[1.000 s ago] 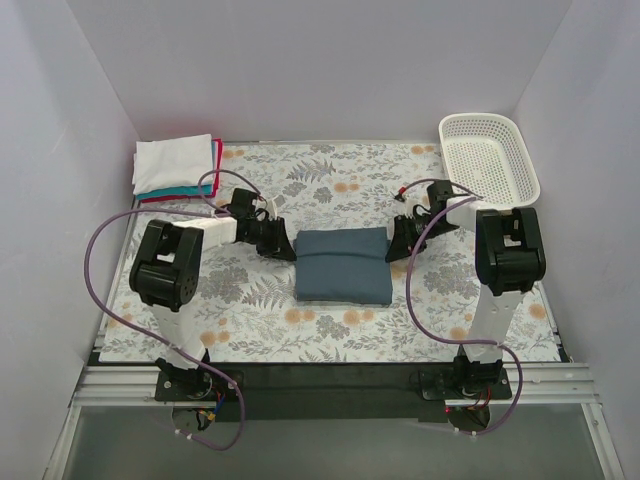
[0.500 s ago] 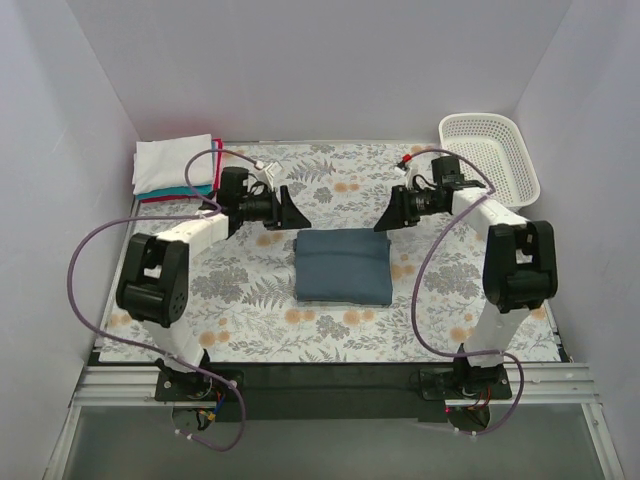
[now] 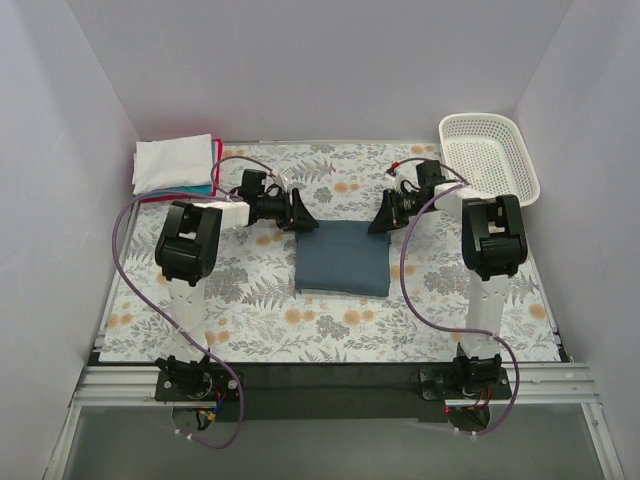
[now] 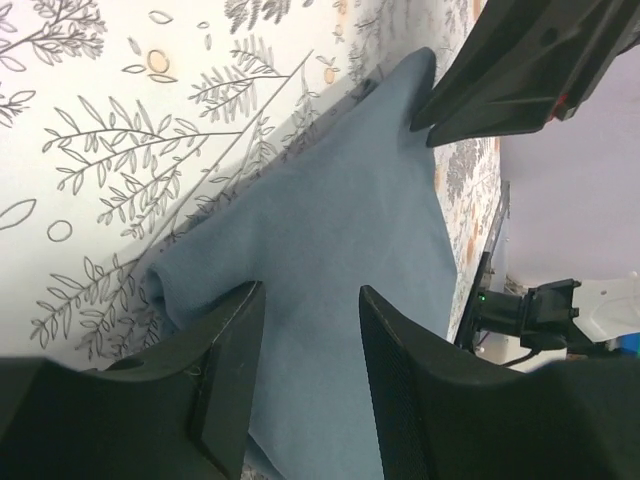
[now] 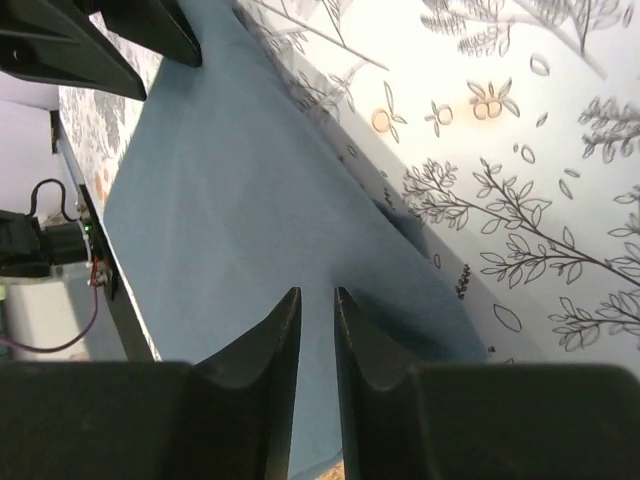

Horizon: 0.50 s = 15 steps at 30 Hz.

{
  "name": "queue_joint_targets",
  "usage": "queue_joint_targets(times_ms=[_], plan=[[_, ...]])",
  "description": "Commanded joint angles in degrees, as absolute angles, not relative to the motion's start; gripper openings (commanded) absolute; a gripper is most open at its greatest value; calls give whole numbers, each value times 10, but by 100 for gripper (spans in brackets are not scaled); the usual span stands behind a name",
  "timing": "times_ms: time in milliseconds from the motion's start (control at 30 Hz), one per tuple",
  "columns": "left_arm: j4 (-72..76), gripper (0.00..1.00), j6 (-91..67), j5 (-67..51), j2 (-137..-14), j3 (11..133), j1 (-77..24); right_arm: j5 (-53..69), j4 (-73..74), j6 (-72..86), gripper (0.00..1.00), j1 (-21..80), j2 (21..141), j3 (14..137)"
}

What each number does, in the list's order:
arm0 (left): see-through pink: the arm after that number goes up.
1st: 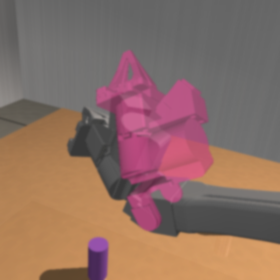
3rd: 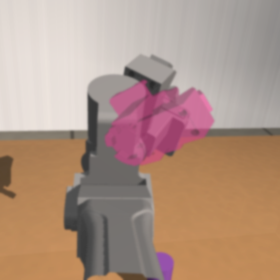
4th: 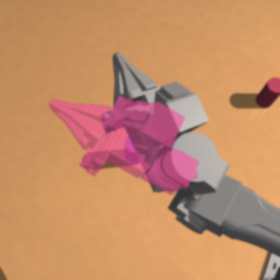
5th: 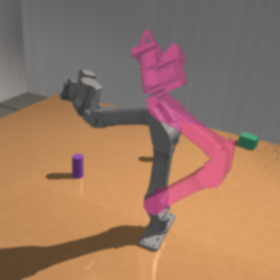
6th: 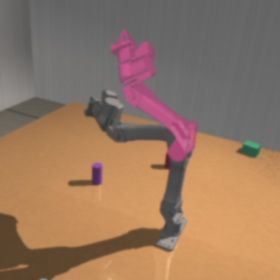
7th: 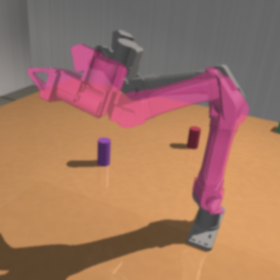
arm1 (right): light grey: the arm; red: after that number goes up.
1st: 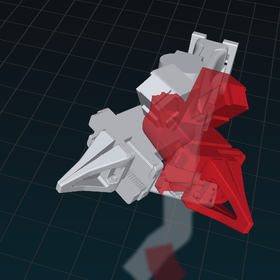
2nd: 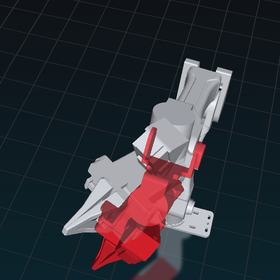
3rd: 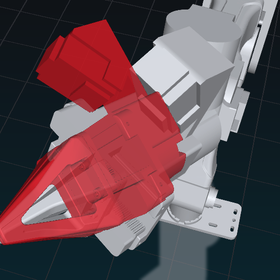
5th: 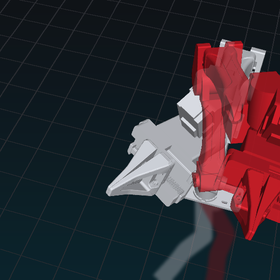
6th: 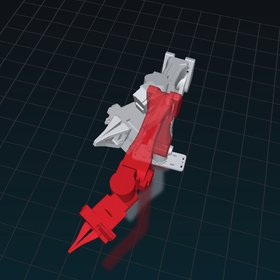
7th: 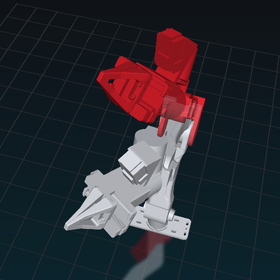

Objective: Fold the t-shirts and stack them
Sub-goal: Fold the tshirt

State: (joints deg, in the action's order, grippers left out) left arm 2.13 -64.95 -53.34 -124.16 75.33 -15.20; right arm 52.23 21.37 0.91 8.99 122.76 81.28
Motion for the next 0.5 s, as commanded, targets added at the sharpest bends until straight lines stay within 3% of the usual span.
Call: queue_joint_targets(times_ms=[0, 233, 333, 467], plan=[[-15, 42, -618, -546, -1168, 756, -144, 514, 212, 19, 28, 88, 1128, 838], [-3, 42, -705, -572, -974, 586, -186, 597, 175, 88, 27, 116, 1001, 669], [21, 42, -714, -574, -966, 542, -211, 606, 130, 105, 27, 143, 986, 588], [20, 40, -723, -563, -1053, 510, -224, 604, 120, 86, 25, 162, 1049, 548]])
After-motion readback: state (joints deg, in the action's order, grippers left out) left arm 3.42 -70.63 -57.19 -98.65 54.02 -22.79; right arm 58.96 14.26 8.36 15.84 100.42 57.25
